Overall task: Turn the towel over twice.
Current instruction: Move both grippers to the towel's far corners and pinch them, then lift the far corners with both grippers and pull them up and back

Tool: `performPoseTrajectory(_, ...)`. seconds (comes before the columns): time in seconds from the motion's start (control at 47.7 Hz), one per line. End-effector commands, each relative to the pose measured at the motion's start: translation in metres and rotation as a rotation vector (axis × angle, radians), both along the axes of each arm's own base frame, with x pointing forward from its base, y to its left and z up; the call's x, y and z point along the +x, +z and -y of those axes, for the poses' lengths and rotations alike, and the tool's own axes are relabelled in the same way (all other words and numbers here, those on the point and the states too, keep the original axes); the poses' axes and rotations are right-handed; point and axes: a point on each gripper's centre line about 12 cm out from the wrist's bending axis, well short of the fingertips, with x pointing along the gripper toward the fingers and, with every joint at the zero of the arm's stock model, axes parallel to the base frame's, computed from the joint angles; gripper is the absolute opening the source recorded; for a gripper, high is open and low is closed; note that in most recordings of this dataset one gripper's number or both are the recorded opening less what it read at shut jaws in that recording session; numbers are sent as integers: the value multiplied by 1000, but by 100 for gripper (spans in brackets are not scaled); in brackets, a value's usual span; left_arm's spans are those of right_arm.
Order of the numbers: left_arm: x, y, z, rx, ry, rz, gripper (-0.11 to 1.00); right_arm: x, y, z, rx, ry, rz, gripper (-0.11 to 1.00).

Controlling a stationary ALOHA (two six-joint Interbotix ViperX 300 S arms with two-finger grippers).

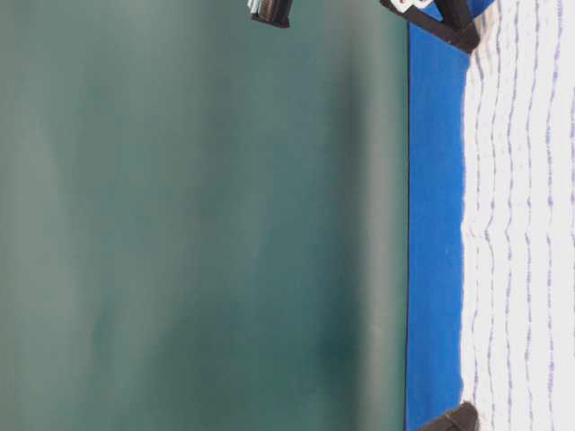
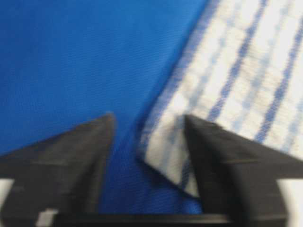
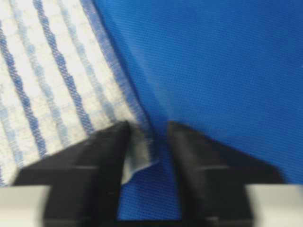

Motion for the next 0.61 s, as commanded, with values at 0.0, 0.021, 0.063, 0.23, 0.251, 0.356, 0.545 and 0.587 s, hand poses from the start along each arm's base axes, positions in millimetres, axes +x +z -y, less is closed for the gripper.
performPoseTrajectory(0.0,2,1,-2,-10,2,-13,41,2,3,3,-7,-3,7,28)
performPoseTrajectory(0.021,2,1,-2,-12,2,-16,33,1,3,2,-6,-3,5,22)
performPoseTrajectory(0.063,1,0,-1,-14,1,-22,22,1,2,2,-2,-3,-1,12)
performPoseTrajectory(0.23,1,1,-1,-15,0,-25,3,0,2,1,8,-3,-18,5)
performPoseTrajectory(0.251,1,1,-1,-15,0,-25,3,0,1,1,9,-3,-20,5)
performPoseTrajectory(0.356,1,5,-1,-16,0,-26,3,0,4,2,7,-5,-12,5)
performPoseTrajectory(0.545,3,27,-2,-2,-1,-4,3,2,20,3,-19,-7,35,5)
performPoseTrajectory(0.587,4,33,-4,4,1,5,3,2,26,4,-30,-9,50,5)
